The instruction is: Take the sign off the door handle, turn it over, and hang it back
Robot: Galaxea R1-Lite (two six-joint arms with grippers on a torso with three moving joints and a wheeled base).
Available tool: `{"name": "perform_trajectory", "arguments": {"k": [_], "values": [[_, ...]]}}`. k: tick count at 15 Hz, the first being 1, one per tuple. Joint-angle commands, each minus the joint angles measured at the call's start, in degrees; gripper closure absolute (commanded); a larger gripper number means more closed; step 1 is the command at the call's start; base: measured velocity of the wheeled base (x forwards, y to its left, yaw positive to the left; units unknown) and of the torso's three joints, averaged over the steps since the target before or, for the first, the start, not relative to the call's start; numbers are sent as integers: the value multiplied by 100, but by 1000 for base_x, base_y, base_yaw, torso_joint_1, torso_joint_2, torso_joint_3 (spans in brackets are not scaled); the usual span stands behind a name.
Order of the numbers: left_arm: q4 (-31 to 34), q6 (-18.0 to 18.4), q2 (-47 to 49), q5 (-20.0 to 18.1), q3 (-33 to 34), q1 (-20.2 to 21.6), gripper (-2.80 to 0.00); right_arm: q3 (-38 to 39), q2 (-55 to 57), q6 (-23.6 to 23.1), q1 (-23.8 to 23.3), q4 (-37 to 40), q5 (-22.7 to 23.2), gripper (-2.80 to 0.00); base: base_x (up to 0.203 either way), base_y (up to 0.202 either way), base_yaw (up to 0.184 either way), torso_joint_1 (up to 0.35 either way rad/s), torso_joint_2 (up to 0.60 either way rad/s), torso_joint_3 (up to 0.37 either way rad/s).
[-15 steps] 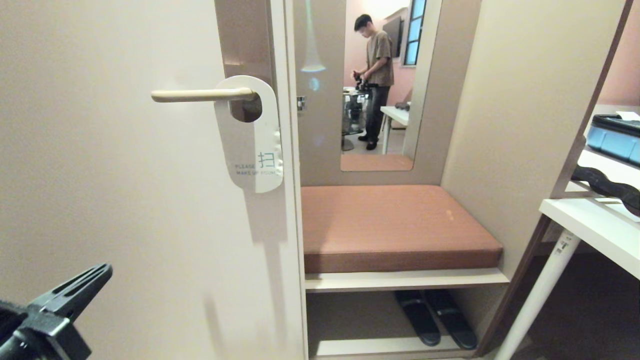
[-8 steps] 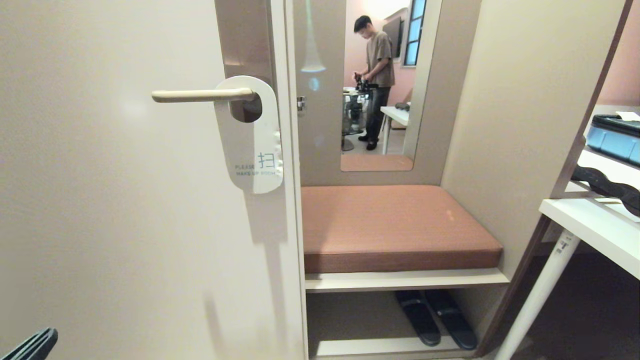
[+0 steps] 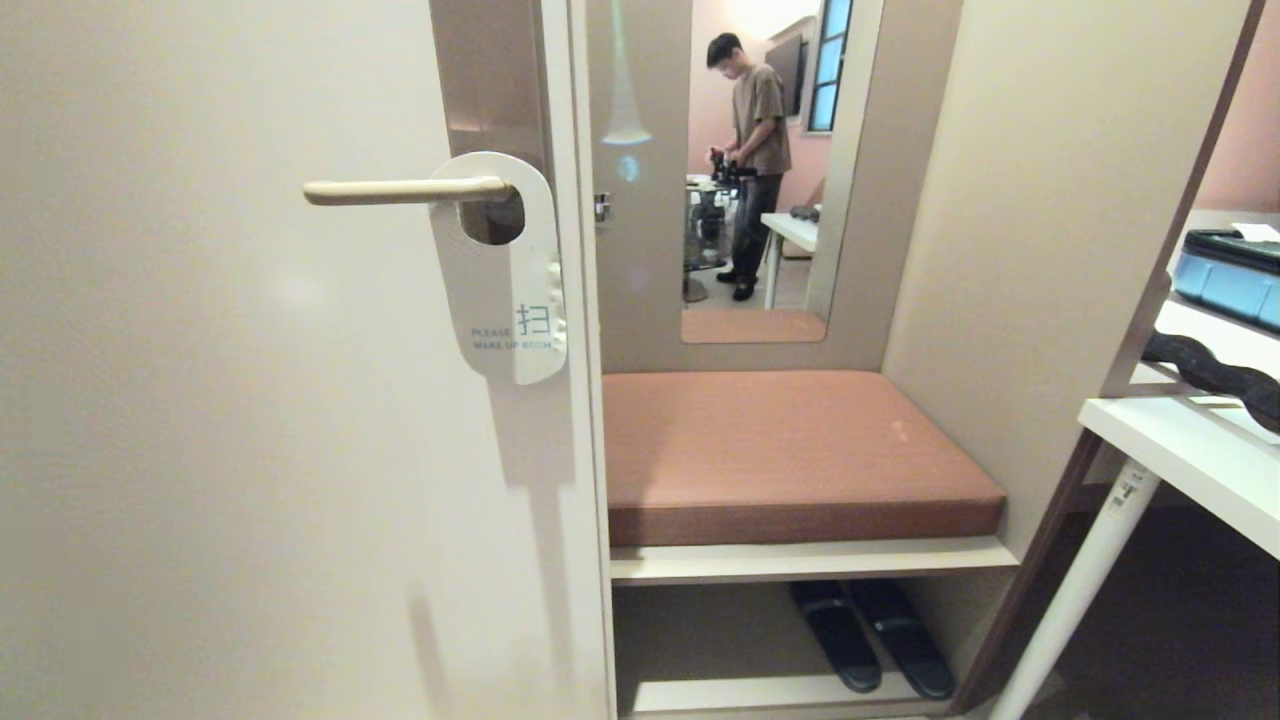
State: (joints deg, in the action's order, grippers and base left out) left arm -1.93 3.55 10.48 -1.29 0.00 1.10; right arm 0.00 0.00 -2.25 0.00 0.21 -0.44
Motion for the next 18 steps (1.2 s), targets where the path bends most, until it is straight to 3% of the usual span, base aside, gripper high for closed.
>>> {"name": "perform_trajectory", "arguments": {"k": [1,7,10,18], "values": [[136,-11,-600,3,0,-35,0,0,0,-4,0,-3,0,0,0,0,0,0,0,0],[219,-445,-1048,249,0,-101,0,0,0,-4,0,-3,0,0,0,0,0,0,0,0],[220,-52,-1048,176,0,-101,0,0,0,-4,0,-3,0,0,0,0,0,0,0,0],[237,-158,-1048,190,0,-101,0,0,0,-4,0,-3,0,0,0,0,0,0,0,0]]}}
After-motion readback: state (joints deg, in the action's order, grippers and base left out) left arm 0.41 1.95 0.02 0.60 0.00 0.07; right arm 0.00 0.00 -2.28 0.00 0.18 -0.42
